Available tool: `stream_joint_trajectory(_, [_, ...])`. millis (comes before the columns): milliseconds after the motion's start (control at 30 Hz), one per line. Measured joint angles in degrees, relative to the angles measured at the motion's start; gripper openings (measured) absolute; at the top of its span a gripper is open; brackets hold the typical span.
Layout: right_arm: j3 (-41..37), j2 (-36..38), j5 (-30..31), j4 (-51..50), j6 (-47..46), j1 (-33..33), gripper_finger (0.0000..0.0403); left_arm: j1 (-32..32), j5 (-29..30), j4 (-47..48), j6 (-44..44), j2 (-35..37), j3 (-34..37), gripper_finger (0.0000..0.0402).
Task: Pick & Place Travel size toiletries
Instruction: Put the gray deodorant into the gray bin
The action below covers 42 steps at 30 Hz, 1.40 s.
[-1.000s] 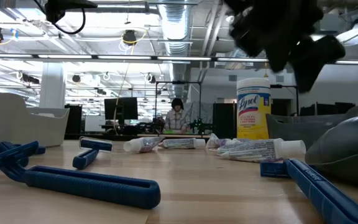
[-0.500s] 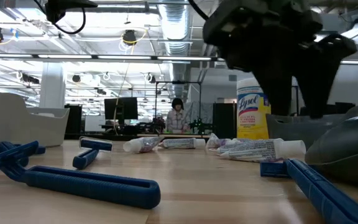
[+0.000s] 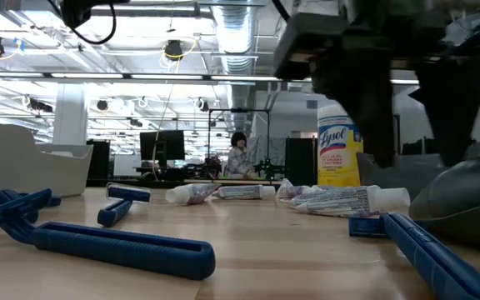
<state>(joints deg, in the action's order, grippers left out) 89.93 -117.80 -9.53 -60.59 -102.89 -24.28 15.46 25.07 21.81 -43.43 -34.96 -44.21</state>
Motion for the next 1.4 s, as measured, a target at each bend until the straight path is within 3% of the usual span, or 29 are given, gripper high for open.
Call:
stream_joint_trajectory(233, [0.00,-0.56,-1.13,4.74,-6.12,-0.15,0.0244,0.00,-1.52,-0.09,1.40,0.00,0.00,0.0273])
stream_joint_trajectory(533, [0.13,-3.11,-5.97,4.00,-6.43,-0.12,0.0244,0.00,-1.50,-0.11,1.60,0.17,0.00,0.0273])
stream_joint_trajectory(867, [-0.27,-3.46,-5.17,2.00,-6.64,-0.14,0.0244,0.00,-1.44,-0.09,1.60,0.15,0.00,0.0273])
stream_joint_trajectory(1200, [-4.04,-3.45,-5.23,7.48,-6.90,-0.45,0.0243,0.00,-1.39,-0.09,1.63,0.15,0.00,0.0273])
stream_joint_trajectory(1400, [-4.04,-3.42,-5.25,7.17,-6.62,-0.45,0.0190,0.00,-1.37,-0.11,3.17,0.15,0.00,0.0273])
